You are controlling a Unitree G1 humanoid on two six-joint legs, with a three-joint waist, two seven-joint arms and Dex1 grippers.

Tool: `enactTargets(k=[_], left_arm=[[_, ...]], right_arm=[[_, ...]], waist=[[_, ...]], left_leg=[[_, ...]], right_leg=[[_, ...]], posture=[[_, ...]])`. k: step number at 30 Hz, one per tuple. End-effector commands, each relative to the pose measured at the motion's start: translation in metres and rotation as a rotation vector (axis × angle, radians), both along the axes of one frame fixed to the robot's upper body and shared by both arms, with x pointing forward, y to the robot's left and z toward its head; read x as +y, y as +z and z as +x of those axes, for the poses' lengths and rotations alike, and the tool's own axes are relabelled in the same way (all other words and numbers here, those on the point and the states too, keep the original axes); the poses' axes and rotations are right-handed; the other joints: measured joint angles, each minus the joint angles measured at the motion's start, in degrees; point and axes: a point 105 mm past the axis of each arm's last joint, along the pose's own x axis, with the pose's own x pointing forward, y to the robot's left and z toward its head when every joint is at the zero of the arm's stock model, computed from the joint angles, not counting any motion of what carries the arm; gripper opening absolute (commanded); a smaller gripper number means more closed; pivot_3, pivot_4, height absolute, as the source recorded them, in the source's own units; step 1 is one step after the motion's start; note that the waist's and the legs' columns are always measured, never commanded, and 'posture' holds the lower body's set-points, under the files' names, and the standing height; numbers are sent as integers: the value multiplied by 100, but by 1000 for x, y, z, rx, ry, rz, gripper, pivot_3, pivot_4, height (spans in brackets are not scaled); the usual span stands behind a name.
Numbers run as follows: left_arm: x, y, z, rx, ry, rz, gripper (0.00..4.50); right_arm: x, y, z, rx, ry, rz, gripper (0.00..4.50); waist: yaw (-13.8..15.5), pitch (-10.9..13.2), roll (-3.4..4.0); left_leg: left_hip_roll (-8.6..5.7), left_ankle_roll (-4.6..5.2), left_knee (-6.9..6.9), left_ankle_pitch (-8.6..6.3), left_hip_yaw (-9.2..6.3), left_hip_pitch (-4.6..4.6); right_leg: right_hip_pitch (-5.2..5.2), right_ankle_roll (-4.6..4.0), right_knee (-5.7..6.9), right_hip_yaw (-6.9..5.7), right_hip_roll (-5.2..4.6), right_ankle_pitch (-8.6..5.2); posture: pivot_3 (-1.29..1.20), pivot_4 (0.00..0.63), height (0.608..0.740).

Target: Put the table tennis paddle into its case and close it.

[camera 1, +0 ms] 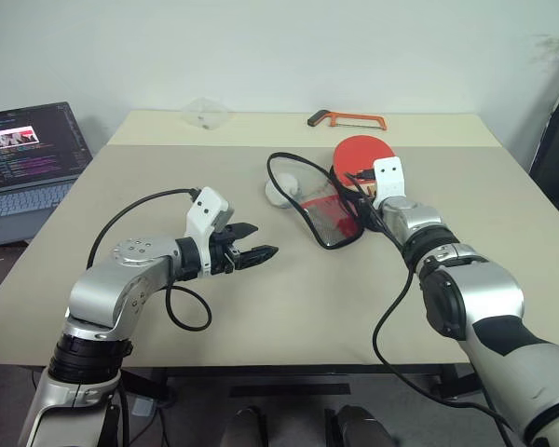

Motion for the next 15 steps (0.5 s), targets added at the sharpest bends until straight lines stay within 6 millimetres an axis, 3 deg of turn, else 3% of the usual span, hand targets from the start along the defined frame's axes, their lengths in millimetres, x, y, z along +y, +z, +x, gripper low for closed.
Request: enactTargets(k=[1, 15], left_arm=[[1, 15, -5, -59, -5, -9, 3640], [-1, 16, -4, -65, 3, -5, 3640]], right_arm=[[-3, 8, 2, -44, -10, -16, 1025], [-23, 2, 0, -36, -106, -49, 1025]], waist=[[0, 0, 0], [24, 0, 0]], left_leg=[[0, 0, 0, 0, 0, 0], [-1, 0, 1, 0, -4, 1]], right_leg=[[0, 0, 0, 0, 0, 0], [5, 0, -1, -5, -1, 0]], posture=[[0, 150, 740], [0, 150, 740]])
